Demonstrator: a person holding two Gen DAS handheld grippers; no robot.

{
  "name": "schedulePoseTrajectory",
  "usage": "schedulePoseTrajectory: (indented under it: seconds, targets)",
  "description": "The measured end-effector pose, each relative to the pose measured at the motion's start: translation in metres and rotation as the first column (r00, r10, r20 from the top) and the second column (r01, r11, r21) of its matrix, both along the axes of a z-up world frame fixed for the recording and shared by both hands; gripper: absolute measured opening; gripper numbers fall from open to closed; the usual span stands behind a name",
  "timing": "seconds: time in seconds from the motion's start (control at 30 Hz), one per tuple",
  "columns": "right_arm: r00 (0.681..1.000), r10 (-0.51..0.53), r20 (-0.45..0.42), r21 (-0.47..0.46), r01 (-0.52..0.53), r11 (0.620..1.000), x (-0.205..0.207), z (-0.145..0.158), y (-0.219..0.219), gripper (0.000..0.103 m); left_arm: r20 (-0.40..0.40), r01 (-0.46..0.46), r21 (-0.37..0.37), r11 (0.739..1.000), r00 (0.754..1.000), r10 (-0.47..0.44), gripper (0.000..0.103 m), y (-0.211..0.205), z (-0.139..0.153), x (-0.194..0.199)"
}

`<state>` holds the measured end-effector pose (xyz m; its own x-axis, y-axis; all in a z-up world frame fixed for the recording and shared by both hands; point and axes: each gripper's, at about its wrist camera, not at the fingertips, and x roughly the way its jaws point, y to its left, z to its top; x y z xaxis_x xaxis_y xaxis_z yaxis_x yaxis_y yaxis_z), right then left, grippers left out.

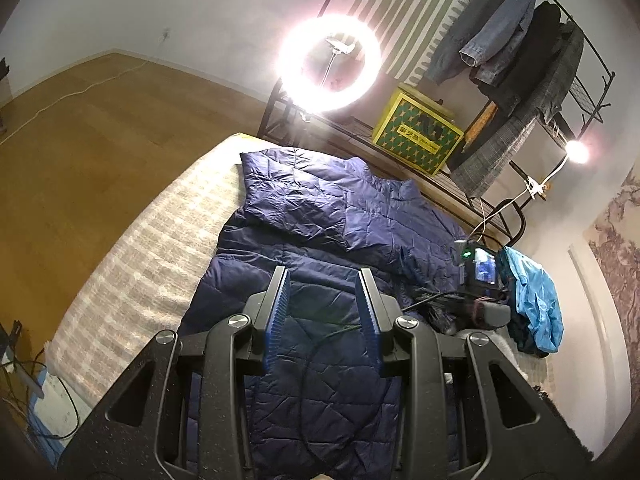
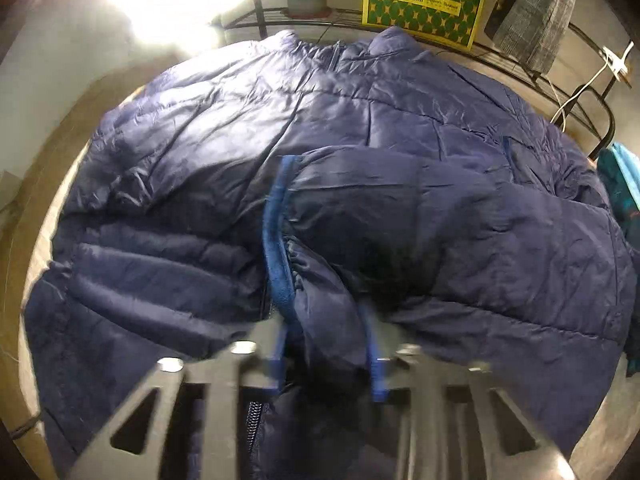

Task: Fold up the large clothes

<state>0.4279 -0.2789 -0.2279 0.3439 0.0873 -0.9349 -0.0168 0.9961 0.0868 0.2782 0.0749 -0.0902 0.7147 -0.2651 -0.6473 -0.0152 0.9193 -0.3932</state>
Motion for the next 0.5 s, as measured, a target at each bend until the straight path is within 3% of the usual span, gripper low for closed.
schedulePoseTrajectory:
  seconds: [0.13,0.27,0.37,0.5]
  targets:
    - [0.994,-0.093,0.061,0.137,0.084,0.987,0.000,0.028,-0.034,0.008,0.015,0.006,0.005,1.000,1.000,-0.006,0.034,-0.002,0.004,-0.002]
    - [0.975,-0.158,0.159,0.165,0.131,0.978,0.014,0.066,-0.055,0.008,0.023,0.013,0.002,1.000,1.000,-0.013,0.034,-0.003,0.007,-0.002]
    - [0.966,-0.132,0.224,0.167,0.095,0.981,0.042,0.092,-0.038,0.008,0.024,0.010,0.005,1.000,1.000,-0.010,0.034,-0.002,0.007,-0.001]
    - [0.952,-0.033,0.306,0.140,-0.010,0.990,0.077,0.122,0.021,0.008,0.022,0.010,-0.002,1.000,1.000,-0.009,0.034,-0.002,0.006,0.001]
